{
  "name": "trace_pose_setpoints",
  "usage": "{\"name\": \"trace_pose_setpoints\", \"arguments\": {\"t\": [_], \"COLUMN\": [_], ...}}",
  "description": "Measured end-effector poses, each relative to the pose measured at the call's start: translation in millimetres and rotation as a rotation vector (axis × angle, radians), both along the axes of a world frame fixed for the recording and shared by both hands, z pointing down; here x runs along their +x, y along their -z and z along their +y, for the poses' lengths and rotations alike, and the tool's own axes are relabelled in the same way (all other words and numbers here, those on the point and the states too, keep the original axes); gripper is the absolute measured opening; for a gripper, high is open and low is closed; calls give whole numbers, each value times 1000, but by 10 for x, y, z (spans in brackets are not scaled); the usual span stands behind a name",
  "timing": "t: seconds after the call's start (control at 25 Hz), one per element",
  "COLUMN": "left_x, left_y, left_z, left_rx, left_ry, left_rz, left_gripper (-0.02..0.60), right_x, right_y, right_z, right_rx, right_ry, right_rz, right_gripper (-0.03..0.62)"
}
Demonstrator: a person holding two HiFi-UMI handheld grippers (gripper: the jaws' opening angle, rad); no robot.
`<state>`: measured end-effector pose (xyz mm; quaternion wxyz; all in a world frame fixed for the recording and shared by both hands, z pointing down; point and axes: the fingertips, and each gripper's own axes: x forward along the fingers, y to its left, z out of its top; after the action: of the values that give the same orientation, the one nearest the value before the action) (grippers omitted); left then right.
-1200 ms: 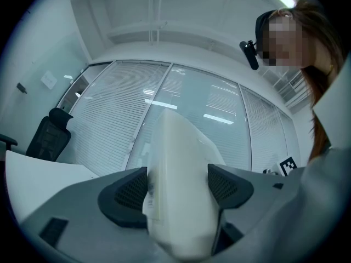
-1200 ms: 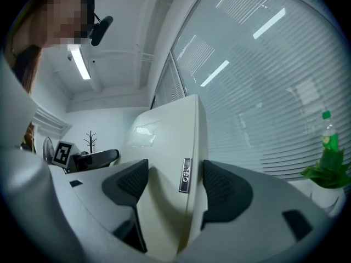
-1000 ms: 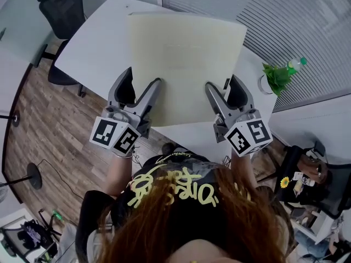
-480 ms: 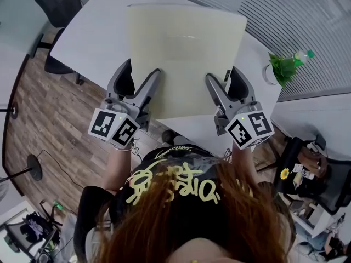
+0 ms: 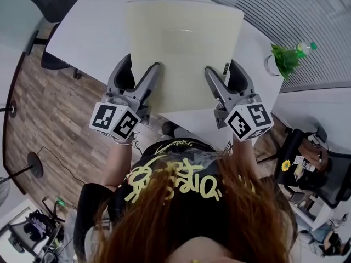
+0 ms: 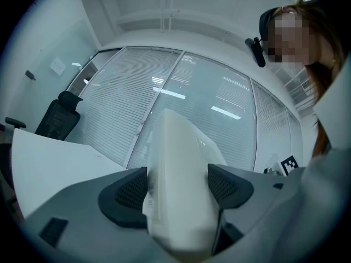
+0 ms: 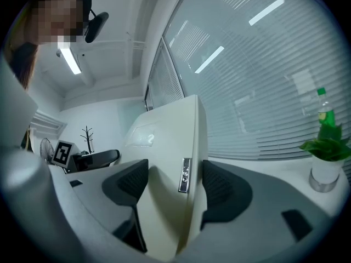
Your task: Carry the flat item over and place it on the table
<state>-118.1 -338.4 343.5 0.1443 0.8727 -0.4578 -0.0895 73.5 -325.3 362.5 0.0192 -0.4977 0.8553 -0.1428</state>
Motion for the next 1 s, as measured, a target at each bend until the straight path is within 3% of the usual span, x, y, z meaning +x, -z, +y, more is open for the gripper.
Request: {"name": "trace_pose_setpoints", "arguments": {"t": [1.0], "left_x": [-86], "left_y": [-547], "left_z": [-32], "left_rx": [-104], "left_ry": [26], "left_rz": [-22], "left_gripper": [344], "right_x": [-101], "right_y": [-544], "right_z": [-30], "right_rx": [-125], "right_ry": [12], "right_rz": [18], "right_gripper": [310]}}
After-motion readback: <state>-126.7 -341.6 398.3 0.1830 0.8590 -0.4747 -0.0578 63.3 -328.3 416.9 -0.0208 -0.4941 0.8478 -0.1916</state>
